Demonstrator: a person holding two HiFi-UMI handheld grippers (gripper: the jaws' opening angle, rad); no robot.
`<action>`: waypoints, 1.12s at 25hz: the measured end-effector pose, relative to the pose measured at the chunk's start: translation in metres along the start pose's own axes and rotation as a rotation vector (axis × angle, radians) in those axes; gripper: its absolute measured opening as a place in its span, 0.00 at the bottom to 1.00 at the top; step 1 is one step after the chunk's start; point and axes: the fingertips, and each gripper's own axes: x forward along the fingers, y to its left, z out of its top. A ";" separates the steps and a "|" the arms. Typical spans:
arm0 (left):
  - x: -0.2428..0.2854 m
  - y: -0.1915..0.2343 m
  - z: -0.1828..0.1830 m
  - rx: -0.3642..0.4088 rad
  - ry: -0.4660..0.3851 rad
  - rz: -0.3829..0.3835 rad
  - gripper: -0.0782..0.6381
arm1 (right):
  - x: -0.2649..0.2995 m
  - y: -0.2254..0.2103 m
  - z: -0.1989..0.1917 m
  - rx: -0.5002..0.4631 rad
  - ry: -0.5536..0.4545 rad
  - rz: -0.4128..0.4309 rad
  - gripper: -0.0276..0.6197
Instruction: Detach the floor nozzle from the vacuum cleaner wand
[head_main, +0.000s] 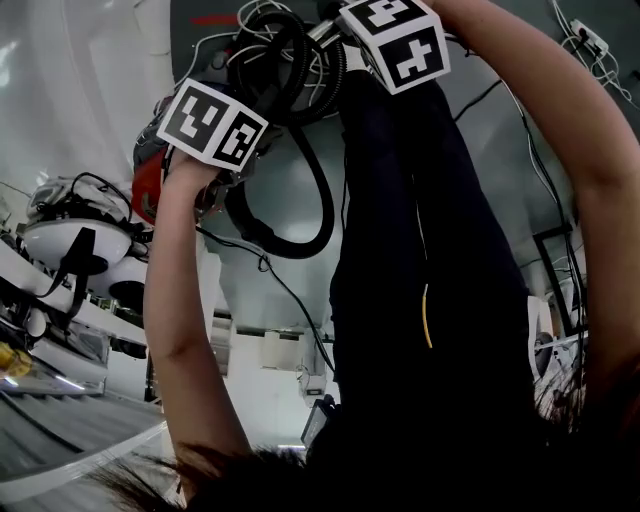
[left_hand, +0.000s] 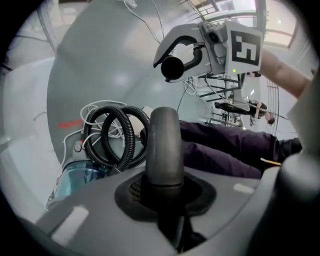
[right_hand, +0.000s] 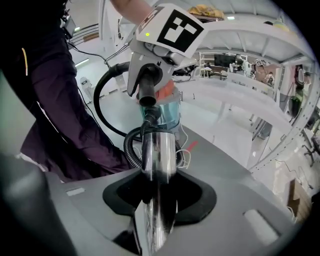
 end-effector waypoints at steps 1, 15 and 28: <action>0.003 -0.002 0.005 -0.004 -0.020 -0.001 0.21 | 0.001 0.000 0.002 0.001 -0.002 0.000 0.28; 0.007 0.006 0.026 -0.057 -0.220 -0.053 0.21 | 0.018 0.002 0.009 -0.003 0.011 -0.009 0.28; 0.062 0.039 0.035 -0.155 -0.317 -0.128 0.21 | 0.063 0.009 0.002 0.016 0.071 0.006 0.28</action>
